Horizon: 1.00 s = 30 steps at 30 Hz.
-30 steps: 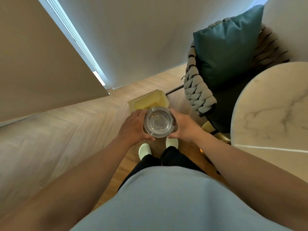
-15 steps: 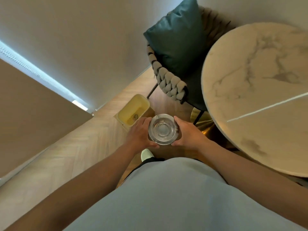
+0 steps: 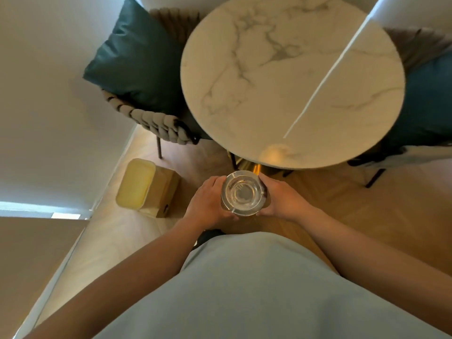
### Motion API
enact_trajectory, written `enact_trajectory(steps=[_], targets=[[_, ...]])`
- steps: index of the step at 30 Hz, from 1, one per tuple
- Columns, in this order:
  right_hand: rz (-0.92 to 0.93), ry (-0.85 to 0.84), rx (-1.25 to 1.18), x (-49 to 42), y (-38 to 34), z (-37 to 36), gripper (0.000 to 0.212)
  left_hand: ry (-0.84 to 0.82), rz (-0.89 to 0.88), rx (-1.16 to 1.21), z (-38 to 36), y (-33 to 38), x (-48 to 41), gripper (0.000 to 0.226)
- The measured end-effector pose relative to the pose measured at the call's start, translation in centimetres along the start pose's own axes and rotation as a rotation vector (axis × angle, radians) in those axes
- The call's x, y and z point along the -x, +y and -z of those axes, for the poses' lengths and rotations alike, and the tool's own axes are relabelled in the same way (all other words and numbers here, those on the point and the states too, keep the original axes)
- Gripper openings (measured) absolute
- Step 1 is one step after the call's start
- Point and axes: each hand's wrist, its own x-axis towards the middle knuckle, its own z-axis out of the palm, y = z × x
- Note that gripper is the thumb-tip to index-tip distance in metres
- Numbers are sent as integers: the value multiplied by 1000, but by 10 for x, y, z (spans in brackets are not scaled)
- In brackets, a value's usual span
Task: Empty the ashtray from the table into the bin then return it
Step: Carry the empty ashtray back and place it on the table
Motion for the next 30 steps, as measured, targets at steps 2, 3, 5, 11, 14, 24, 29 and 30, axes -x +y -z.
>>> enact_trajectory(steps=[2, 3, 5, 11, 14, 24, 29, 30], targets=[[-27, 28, -18, 18, 19, 4, 103, -10, -30, -10, -13, 18, -4, 104], [-34, 46, -34, 26, 27, 6, 104, -16, -39, -15, -18, 26, -6, 104], [-47, 71, -67, 39, 40, 11, 105, -39, -59, -23, -25, 43, -9, 105], [-68, 105, -144, 57, 61, 25, 86, -75, -106, -58, -33, 71, -23, 108], [-74, 120, -149, 56, 69, 31, 99, -86, -124, -64, -34, 76, -35, 110], [-162, 152, -148, -6, 92, 75, 118, -115, -175, -48, -13, 83, -128, 105], [-210, 168, -136, -65, 95, 121, 121, -142, -187, -46, 15, 85, -206, 105], [-214, 176, -131, -76, 95, 129, 121, -149, -193, -51, 21, 85, -219, 106]])
